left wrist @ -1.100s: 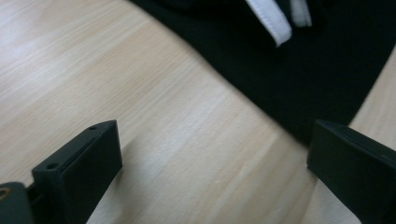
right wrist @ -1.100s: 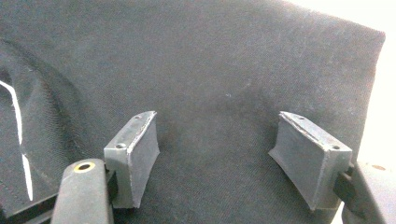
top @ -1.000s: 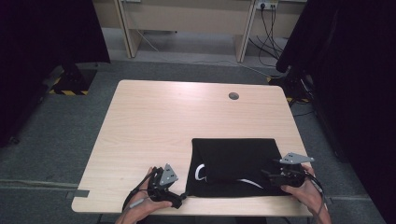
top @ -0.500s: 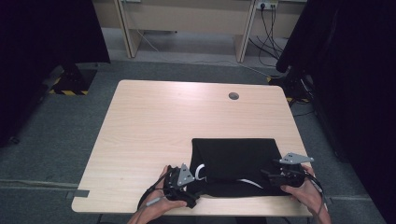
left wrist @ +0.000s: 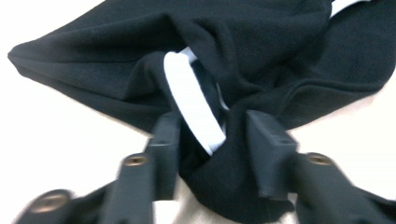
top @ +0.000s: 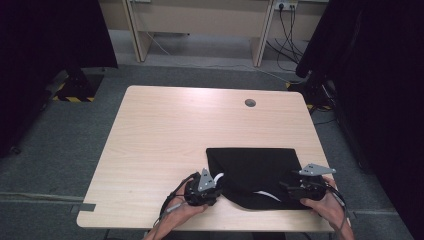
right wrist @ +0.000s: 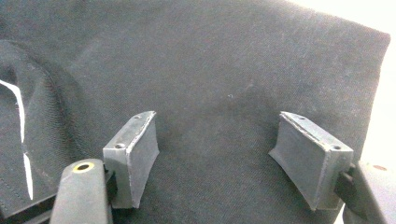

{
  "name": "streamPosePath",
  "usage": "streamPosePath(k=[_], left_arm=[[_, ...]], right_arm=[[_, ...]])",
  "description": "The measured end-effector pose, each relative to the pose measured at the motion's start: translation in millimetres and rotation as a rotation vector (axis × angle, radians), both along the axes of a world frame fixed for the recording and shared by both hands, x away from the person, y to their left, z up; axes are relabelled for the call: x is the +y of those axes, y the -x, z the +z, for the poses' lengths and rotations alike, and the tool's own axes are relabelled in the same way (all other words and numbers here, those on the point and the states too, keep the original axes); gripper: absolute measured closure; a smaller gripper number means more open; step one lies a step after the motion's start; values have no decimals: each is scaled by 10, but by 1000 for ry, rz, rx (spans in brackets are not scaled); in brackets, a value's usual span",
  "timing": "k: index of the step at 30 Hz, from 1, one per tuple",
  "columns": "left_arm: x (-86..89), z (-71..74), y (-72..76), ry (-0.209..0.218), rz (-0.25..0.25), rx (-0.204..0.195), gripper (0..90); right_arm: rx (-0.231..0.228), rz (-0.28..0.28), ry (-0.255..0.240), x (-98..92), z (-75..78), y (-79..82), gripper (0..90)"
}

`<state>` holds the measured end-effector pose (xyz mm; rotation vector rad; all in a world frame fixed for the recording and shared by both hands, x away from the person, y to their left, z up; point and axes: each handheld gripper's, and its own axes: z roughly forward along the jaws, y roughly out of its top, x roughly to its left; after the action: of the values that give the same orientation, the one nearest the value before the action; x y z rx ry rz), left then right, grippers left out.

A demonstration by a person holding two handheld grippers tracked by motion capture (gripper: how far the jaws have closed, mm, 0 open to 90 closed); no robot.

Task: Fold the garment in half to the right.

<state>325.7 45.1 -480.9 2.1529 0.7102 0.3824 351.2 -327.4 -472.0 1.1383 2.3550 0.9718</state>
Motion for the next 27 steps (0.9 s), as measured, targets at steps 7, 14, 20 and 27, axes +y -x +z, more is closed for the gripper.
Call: streamPosePath(k=[7, 14, 20, 27], left_arm=[[-35, 1, 6, -4, -44, -5, 752], [-76, -2, 97, -12, -73, -20, 752], [-70, -2, 93, -8, -69, -14, 749], [-58, -2, 80, 2, -66, 2, 744]], right_arm=[[17, -4, 11, -22, 21, 9, 305], [18, -15, -5, -36, 132, 33, 302], [-21, 56, -68, 246, 313, -27, 299], [-43, 132, -80, 762, 465, -227, 299]])
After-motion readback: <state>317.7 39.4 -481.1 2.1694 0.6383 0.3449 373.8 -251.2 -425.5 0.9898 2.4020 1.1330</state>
